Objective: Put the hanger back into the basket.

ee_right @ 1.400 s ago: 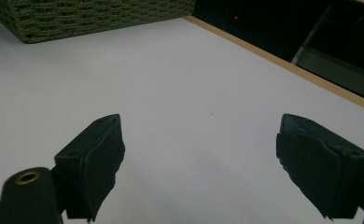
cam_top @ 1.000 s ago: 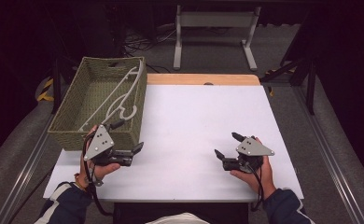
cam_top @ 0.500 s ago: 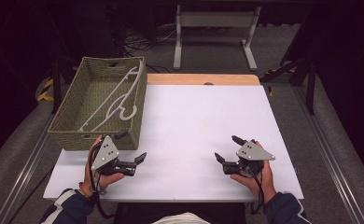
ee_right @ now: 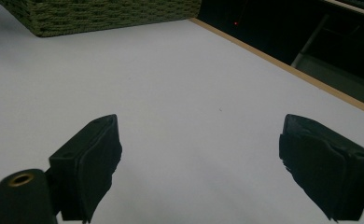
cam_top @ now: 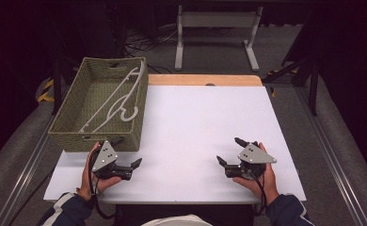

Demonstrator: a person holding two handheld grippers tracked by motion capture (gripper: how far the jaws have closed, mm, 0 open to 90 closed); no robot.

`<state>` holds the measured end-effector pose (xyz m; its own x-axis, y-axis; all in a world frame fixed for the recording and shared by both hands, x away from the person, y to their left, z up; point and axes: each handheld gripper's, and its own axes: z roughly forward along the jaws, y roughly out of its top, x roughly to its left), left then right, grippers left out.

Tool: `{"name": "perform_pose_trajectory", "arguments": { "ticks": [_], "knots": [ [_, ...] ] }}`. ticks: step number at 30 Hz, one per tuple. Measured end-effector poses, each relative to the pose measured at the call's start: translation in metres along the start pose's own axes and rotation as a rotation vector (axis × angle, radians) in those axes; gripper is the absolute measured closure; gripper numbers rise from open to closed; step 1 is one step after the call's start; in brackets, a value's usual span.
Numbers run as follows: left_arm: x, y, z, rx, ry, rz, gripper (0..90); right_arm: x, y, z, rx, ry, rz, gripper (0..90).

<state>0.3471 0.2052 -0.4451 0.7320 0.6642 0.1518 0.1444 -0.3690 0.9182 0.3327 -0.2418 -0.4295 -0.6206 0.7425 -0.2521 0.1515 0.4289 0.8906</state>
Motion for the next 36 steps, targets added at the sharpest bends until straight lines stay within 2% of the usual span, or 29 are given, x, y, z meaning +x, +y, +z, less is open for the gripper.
{"name": "perform_pose_trajectory", "arguments": {
  "ticks": [3, 11, 16, 19, 36],
  "knots": [
    [-0.0011, 0.0006, -0.0009, -0.008, 0.001, -0.01, 4.6, 0.0012, -0.0003, 0.0006, -0.001, 0.002, -0.002, 12.9],
    [-0.0017, 0.002, -0.0024, -0.013, 0.014, -0.006, 4.7, 0.0023, -0.0018, 0.0002, -0.002, 0.016, -0.003, 12.4],
    [-0.0026, 0.0014, -0.0031, -0.006, 0.001, 0.003, 4.7, 0.0032, -0.0012, 0.0022, 0.005, 0.013, -0.001, 12.4],
    [-0.0021, 0.0011, -0.0041, -0.01, -0.01, -0.006, 5.0, 0.0054, -0.0001, 0.0018, 0.007, 0.009, -0.013, 12.4],
    [-0.0024, 0.0008, -0.0012, -0.002, -0.009, -0.005, 5.2, 0.0032, -0.0001, 0.001, 0.0, 0.005, -0.003, 12.4]
  ]
}}
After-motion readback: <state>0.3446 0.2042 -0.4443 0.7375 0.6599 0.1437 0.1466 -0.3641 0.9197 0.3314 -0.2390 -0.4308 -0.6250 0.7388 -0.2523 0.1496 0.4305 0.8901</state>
